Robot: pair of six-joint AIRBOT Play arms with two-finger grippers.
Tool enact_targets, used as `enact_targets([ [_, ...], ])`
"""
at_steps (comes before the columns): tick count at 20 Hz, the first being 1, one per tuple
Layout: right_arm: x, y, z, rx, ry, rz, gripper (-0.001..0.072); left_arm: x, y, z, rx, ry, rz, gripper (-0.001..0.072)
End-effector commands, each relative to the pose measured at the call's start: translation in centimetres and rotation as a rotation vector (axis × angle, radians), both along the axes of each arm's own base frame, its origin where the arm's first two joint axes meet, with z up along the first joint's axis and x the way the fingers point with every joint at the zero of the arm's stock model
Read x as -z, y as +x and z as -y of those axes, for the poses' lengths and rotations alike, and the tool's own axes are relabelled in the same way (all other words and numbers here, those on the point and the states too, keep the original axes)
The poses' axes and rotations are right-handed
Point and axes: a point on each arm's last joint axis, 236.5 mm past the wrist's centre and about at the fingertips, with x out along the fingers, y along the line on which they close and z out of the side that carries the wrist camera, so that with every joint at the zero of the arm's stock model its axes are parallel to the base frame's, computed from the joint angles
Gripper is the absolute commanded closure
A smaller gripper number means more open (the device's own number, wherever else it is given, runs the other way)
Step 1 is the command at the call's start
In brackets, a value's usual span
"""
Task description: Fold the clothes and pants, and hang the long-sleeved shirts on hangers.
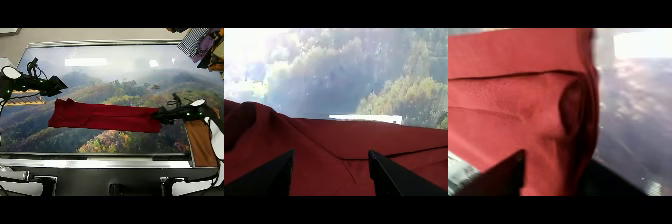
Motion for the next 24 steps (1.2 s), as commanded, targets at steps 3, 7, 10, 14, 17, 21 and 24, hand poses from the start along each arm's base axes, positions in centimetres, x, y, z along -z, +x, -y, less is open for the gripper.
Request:
enact_targets([
  [3,-1.1,0.6,-1.3,0.020,-0.049,-0.008,0.0677,-0.1,-0.4,0.9,0.020,-0.012,-0.011,0.0175],
  [7,-7.8,2.2,3.3,0.061,-0.220,0.020,0.0678,0.1,-0.9,3.9,0.070,-0.015,-0.014,0.0693],
  [10,-13.4,2.2,5.8,0.029,-0.337,0.029,0.0677,1.3,-0.9,9.6,0.086,-0.044,-0.034,0.0694],
  [14,-18.1,1.9,6.4,0.062,-0.368,0.036,0.0677,2.6,-2.6,22.9,0.126,-0.229,-0.068,0.0694],
  [17,-20.1,0.3,7.8,0.100,-0.441,0.006,0.0677,3.2,-5.2,31.4,0.134,-0.299,-0.055,0.0694],
  [21,-23.3,-1.4,10.2,0.165,-0.557,0.025,0.0677,5.4,-8.8,37.8,0.094,-0.334,-0.116,0.0695],
  [24,-26.0,-1.6,11.1,0.237,-0.603,0.101,0.0677,7.2,-11.0,40.2,0.076,-0.341,-0.168,0.0695],
])
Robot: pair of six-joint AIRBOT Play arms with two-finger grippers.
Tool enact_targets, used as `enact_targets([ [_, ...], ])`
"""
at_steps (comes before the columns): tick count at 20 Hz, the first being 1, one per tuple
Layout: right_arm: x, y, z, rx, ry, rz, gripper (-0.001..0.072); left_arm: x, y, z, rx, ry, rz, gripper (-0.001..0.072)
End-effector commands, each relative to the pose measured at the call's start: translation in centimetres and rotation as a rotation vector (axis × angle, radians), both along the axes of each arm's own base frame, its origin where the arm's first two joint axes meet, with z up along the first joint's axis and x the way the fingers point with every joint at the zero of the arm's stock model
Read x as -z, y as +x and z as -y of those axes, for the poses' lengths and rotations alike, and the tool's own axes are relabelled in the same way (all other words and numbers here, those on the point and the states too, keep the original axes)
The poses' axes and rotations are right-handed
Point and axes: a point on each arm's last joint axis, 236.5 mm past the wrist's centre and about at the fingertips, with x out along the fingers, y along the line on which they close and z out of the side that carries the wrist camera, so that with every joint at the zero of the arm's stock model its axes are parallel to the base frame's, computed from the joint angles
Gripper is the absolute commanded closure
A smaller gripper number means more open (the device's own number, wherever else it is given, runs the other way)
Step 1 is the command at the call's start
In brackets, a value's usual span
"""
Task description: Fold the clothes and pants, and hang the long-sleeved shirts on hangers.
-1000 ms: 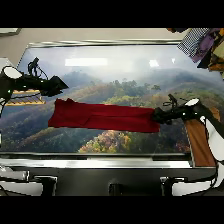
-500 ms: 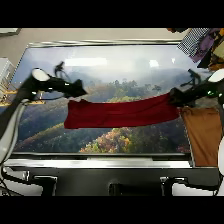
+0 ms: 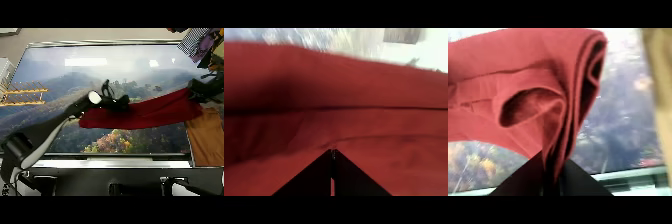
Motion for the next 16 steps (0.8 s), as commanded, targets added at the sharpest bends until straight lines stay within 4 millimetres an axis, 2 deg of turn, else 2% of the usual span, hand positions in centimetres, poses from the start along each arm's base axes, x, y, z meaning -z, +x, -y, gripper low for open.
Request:
enact_targets([
  [1,-2.7,-1.0,1.3,0.068,-0.064,0.057,0.0677,1.9,-2.5,3.7,-0.040,-0.021,-0.064,0.0695],
  [3,-3.1,-1.5,0.2,0.050,-0.023,0.052,0.0677,2.5,-3.4,5.1,-0.026,-0.024,-0.084,0.0695],
  [6,-3.3,-2.0,-1.6,0.018,0.043,0.036,0.0677,1.6,-3.8,8.1,0.004,-0.061,-0.064,0.0695],
  [9,-3.4,-2.1,-1.7,0.019,0.047,0.036,0.0677,1.3,-4.5,11.1,0.021,-0.098,-0.097,0.0696],
  [12,-3.5,-1.9,-1.6,0.021,0.045,0.049,0.0677,3.0,-6.3,13.4,0.059,-0.096,-0.170,0.0696],
  [16,-4.1,-0.5,-2.5,0.013,0.083,0.111,0.0677,5.2,-7.8,14.3,0.060,-0.077,-0.256,0.0696],
])
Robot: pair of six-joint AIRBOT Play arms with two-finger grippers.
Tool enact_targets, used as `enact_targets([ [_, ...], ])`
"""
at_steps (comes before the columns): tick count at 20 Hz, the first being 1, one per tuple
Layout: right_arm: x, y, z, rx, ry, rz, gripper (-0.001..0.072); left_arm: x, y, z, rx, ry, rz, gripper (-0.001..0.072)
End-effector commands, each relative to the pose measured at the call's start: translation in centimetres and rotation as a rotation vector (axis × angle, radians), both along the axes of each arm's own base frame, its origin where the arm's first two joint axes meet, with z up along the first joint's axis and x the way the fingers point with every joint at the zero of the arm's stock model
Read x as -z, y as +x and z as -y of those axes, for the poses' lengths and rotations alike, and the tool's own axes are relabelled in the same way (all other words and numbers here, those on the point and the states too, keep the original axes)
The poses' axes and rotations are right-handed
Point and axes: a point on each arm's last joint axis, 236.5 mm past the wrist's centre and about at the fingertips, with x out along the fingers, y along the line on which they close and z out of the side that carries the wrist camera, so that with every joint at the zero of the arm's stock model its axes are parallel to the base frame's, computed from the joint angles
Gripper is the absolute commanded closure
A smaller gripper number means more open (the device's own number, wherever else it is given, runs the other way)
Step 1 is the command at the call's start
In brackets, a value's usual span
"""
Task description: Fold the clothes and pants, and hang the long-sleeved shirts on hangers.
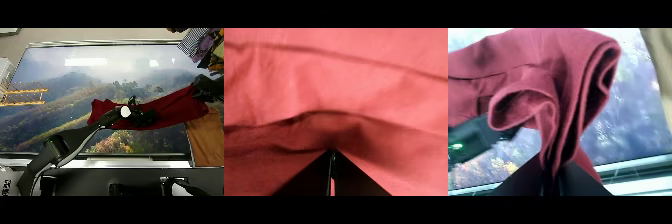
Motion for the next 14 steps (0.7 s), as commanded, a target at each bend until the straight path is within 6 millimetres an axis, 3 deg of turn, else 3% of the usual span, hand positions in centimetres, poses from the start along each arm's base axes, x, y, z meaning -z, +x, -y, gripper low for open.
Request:
enact_targets([
  [1,-0.7,1.3,-0.9,-0.005,0.037,0.062,0.0677,1.6,-1.3,0.8,0.000,0.013,-0.079,0.0697],
  [4,-0.8,1.8,-0.8,-0.001,0.036,0.084,0.0678,1.1,-1.2,-0.5,0.071,0.035,-0.079,0.0697],
  [6,-0.8,1.8,-0.9,-0.003,0.040,0.083,0.0678,0.3,-1.3,-3.4,0.194,0.093,-0.045,0.0697],
  [8,-1.1,2.0,-1.9,-0.019,0.077,0.093,0.0678,-0.9,0.0,-8.8,0.286,0.241,0.025,0.0696],
  [10,-1.7,2.4,-4.0,-0.034,0.139,0.113,0.0678,-3.4,2.9,-16.0,0.328,0.444,0.154,0.0695],
  [12,-2.0,3.0,-7.2,-0.067,0.163,0.130,0.0678,-7.7,5.8,-23.2,0.350,0.610,0.296,0.0694],
  [14,-2.2,3.6,-11.1,-0.089,0.179,0.149,0.0678,-12.4,7.0,-29.5,0.353,0.702,0.376,0.0694],
])
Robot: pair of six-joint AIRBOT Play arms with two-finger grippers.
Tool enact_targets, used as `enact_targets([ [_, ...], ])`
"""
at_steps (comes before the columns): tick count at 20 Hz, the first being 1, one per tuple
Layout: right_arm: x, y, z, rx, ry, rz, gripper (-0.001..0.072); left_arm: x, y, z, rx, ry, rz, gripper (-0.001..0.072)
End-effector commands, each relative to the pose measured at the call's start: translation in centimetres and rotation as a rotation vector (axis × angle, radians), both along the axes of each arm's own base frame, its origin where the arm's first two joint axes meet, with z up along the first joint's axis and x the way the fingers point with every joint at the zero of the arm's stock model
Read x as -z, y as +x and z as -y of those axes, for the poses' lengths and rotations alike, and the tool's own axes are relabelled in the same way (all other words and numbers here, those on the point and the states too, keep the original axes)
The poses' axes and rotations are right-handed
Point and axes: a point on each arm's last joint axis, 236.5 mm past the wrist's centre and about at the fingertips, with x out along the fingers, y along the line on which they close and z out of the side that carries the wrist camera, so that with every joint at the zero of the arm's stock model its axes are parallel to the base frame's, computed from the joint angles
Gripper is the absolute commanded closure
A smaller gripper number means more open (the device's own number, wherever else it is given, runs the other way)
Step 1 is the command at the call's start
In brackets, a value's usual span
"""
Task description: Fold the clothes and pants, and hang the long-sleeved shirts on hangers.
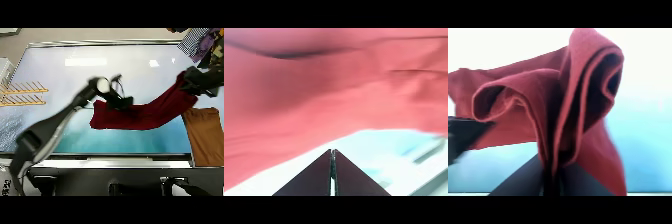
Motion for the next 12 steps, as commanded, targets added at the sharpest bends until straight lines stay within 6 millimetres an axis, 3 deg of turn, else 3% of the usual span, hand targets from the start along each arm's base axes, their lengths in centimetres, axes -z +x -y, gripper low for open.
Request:
enact_targets([
  [1,-0.4,1.1,-6.2,-0.021,0.043,0.036,0.0678,-6.6,1.9,-13.3,0.035,0.258,0.156,0.0693],
  [6,3.0,1.9,-15.3,-0.069,-0.022,0.032,0.0678,-16.2,2.4,-22.7,-0.157,0.213,0.292,0.0693],
  [10,7.9,3.6,-22.3,-0.090,0.015,0.007,0.0678,-20.7,2.0,-28.1,-0.285,0.194,0.379,0.0693],
  [12,10.7,4.2,-24.7,-0.088,0.026,-0.014,0.0678,-22.1,1.6,-29.5,-0.319,0.177,0.398,0.0693],
])
